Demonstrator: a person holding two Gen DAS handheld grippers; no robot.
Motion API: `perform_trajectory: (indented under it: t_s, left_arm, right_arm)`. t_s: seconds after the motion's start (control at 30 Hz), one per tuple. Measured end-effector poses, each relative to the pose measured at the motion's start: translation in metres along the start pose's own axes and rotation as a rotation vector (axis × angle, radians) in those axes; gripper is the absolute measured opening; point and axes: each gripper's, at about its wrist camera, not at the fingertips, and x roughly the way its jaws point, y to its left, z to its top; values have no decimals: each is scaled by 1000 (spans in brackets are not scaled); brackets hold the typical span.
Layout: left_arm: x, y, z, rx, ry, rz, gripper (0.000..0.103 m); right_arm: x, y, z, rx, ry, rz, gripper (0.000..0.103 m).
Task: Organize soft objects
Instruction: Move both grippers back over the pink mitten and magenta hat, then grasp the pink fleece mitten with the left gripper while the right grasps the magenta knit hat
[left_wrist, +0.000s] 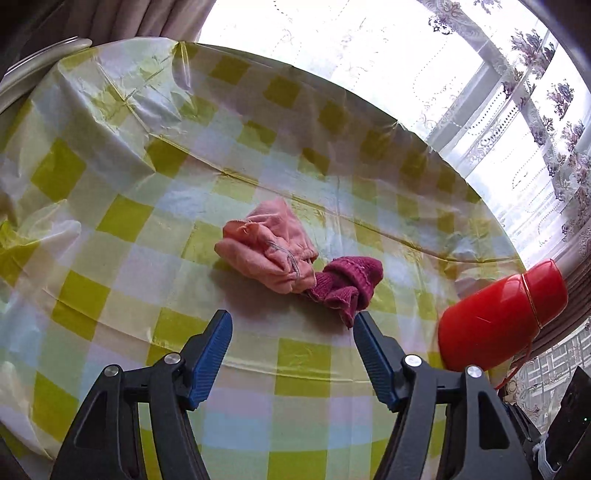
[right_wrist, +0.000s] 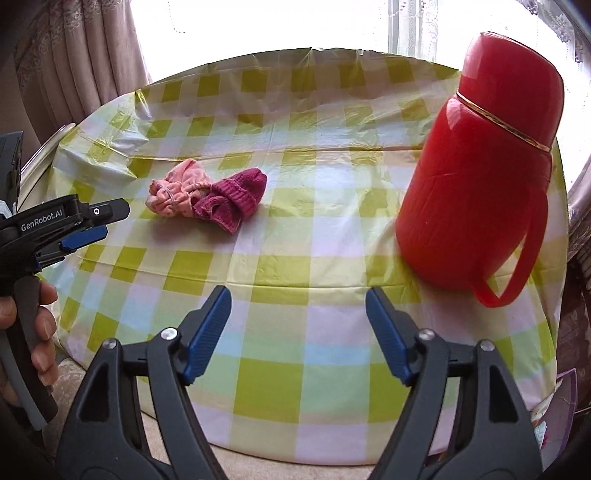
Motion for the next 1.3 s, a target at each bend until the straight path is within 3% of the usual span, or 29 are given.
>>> perform_trajectory:
  t_s: [0.23, 0.43, 0.7, 0.87, 0.9, 0.97, 1.0, 1.07, 1.1, 1.13, 1.3]
  left_arm:
    - [36, 19, 33, -12, 10, 8, 80]
    - [67, 34, 48, -37, 25, 12, 82]
    - [102, 44, 56, -51, 63, 6, 83]
    - [114, 43, 53, -3, 67, 9, 82]
    - [115, 41, 53, 19, 67, 9, 80]
    - [117, 37, 51, 57, 72, -1, 61]
    - [117, 35, 51, 71, 70, 4, 59]
    - [117, 34, 49, 77, 81, -11, 43]
    - [116, 33, 48, 82, 84, -10, 39]
    - [116, 33, 47, 86, 88, -10, 33]
    - [106, 29, 42, 89, 85, -13, 23]
  right_arm:
    - [38, 18, 35, 71, -16, 27, 81]
    - [71, 30, 58, 114, -13, 45, 83]
    - [111, 44, 80, 151, -13, 58, 84]
    - [140, 57, 81, 130, 29, 59, 84]
    - [144, 60, 80, 118, 33, 55, 84]
    - [153, 65, 79, 97, 48, 48, 84]
    - [157, 67, 78, 87, 56, 51, 84]
    - [163, 71, 77, 65, 65, 49, 80]
    - [165, 72, 77, 56, 67, 49, 74]
    - [165, 74, 77, 41, 56, 40, 62]
    - [159, 82, 72, -15, 44, 41, 41]
